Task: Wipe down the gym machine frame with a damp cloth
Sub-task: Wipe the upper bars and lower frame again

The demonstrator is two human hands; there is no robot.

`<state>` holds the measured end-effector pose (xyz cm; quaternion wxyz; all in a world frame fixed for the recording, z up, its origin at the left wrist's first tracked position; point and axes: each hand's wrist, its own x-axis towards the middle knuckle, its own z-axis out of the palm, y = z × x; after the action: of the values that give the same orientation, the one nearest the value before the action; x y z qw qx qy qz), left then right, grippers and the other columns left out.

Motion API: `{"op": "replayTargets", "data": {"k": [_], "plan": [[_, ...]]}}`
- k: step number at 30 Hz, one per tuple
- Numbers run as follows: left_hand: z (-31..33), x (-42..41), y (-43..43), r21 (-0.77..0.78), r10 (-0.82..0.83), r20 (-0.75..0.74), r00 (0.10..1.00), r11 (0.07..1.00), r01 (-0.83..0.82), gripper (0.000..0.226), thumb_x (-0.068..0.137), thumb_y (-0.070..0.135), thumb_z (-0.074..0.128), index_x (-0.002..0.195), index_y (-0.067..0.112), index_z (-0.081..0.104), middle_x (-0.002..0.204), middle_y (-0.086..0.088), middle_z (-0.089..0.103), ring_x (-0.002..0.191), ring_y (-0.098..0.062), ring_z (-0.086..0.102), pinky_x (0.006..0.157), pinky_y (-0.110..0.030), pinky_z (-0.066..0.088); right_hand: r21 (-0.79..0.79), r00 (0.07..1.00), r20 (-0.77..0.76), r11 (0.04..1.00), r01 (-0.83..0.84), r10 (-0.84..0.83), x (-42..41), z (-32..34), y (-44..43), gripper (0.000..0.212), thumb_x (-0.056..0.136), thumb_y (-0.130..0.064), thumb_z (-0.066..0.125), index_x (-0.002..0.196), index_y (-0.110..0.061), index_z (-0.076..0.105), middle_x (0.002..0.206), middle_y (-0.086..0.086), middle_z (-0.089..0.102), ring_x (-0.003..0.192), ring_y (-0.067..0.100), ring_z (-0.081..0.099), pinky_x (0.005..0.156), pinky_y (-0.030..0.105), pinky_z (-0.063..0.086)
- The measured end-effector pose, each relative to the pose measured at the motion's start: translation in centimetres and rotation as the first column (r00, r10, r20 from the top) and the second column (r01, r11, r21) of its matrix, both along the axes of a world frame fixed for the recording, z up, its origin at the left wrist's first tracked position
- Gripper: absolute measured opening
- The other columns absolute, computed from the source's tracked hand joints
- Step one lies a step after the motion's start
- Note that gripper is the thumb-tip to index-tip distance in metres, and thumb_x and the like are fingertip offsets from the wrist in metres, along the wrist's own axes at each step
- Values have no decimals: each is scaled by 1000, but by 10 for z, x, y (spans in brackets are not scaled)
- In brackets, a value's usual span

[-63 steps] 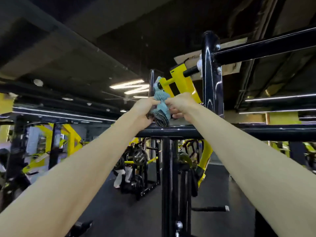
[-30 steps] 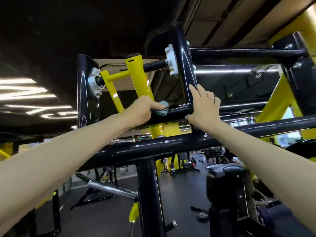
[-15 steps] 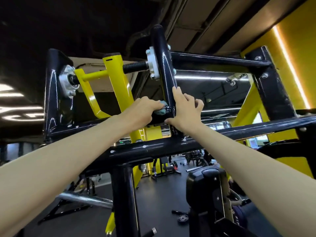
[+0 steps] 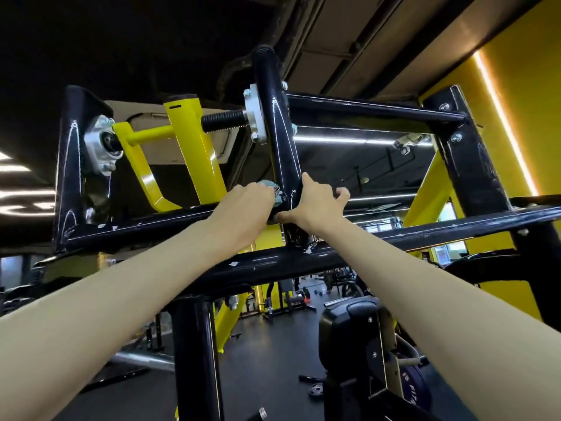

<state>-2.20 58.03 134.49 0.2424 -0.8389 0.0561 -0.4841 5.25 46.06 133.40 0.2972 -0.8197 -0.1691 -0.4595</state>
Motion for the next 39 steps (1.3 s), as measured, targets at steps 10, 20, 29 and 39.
{"op": "replayTargets", "data": {"k": [10,20,29,39], "plan": [[2,1,4,-4,53,10,999,999,-53,41,90,1,56,130,5,46,118,-14,57,105,-31,58,77,-36,47,0,999,-34,1000,1,-1,-7,0,0,95,75,-57,72,145,-12,27,134,5,54,130,29,44,112,49,15],[5,-6,8,-69,9,-68,998,998,-14,49,90,-3,52,137,9,43,122,-18,57,109,-34,56,76,-33,43,-160,962,243,973,164,-122,-19,5,4,117,73,-44,78,154,-16,-3,160,10,6,146,29,9,114,46,10],[19,-9,69,-266,155,-145,977,945,-189,36,90,2,53,125,5,55,117,-17,59,109,-38,57,86,-42,46,-431,877,472,845,317,-88,-27,10,17,73,83,-42,67,146,-22,35,161,9,-6,148,27,-11,111,49,-13],[32,-43,137,-207,147,-277,950,956,-208,61,92,-8,41,145,23,43,137,-18,47,125,-34,44,104,-39,36,-477,961,271,861,176,-46,-36,21,78,70,86,-58,58,138,-15,44,131,6,57,141,26,30,116,49,-4]]}}
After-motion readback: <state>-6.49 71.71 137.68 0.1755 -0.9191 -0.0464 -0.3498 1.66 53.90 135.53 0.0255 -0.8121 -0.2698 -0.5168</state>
